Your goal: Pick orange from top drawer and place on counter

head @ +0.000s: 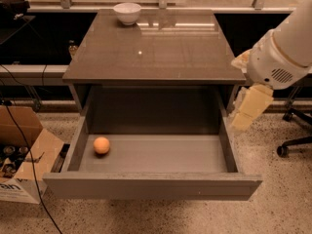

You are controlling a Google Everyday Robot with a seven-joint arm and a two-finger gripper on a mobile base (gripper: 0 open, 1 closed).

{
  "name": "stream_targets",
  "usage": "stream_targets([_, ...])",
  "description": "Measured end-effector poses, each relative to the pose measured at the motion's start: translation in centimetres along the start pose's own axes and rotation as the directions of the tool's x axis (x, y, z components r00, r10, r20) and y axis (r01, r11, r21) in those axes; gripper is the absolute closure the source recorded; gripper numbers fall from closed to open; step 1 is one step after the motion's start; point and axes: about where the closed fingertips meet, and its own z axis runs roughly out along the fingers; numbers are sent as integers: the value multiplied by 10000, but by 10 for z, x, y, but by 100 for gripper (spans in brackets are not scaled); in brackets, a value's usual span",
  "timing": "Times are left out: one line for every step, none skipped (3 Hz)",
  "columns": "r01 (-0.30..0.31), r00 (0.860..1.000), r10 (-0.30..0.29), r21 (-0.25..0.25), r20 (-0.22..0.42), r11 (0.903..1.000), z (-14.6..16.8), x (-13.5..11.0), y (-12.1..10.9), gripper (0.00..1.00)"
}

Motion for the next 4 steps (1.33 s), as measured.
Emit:
stream_targets([-473, 9917, 544, -622, 1166, 9969, 37, -5, -3, 0])
stream_targets([-494, 9904, 578, -688, 1258, 9964, 38, -8, -2, 0])
stream_targets([-632, 9885, 712, -632, 1335, 9960, 41, -8, 0, 0])
stream_targets([-1060, 9751, 1221, -940, 1854, 9899, 74, -14, 6, 0])
